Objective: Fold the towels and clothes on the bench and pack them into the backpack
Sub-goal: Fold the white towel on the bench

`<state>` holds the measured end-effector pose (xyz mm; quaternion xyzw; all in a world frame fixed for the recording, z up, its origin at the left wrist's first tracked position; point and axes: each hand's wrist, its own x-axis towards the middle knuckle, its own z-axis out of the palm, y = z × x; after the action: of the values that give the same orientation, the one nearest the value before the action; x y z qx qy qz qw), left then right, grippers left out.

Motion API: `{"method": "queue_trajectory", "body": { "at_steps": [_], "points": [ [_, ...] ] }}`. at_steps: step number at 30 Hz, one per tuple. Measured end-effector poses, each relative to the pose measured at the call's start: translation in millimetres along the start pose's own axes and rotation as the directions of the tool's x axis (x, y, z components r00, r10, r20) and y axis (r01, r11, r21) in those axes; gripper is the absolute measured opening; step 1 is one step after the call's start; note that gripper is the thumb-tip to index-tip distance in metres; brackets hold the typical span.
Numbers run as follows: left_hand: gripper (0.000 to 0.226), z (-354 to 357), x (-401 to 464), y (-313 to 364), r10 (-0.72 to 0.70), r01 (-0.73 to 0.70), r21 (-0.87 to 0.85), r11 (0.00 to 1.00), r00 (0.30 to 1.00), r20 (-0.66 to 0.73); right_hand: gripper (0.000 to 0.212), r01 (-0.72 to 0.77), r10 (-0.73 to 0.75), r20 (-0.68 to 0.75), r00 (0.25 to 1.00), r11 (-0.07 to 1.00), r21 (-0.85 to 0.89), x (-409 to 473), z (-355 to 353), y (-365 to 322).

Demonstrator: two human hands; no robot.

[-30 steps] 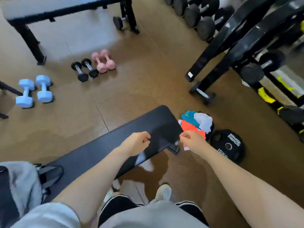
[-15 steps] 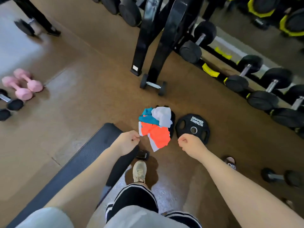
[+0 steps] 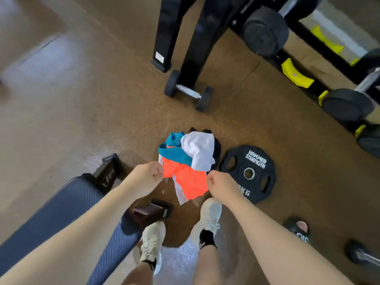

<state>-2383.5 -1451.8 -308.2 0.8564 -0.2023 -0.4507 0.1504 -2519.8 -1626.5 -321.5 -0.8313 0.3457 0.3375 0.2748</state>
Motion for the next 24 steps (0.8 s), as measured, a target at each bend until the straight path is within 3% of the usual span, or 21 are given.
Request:
{"method": "queue_trajectory", "body": {
  "at_steps": [6, 11, 13, 18, 24],
  "points": [
    [0.025, 62.0, 133.1, -19.8, -0.035, 0.034, -0.017, 0.999, 0.998, -0.057, 0.023, -0.035, 0.031, -0.061, 0.998, 0.997, -0.068, 160.6, 43.5, 25.8],
    [0.026, 110.3, 205.0, -43.9, -0.003, 0.002, -0.012, 1.000, 0.994, -0.113, 0.043, -0.034, 0.025, -0.198, 0.980, 0.998, -0.045, 249.7, 87.0, 43.3],
    [0.024, 123.1, 219.2, -51.1, 0.022, -0.022, -0.004, 1.000, 0.992, -0.127, 0.040, -0.029, 0.013, -0.232, 0.973, 0.997, -0.068, 269.8, 98.7, 47.7],
    [0.025, 127.0, 210.4, -65.7, 0.025, -0.028, -0.017, 0.999, 0.991, -0.131, 0.020, 0.051, -0.077, -0.294, 0.953, 0.994, -0.092, 267.3, 97.4, 46.7],
    [0.026, 67.5, 116.9, -23.6, 0.022, -0.029, -0.075, 0.997, 0.995, -0.093, 0.021, 0.218, -0.204, -0.264, 0.943, 0.976, 0.025, 159.4, 19.1, 13.7]
  ]
}}
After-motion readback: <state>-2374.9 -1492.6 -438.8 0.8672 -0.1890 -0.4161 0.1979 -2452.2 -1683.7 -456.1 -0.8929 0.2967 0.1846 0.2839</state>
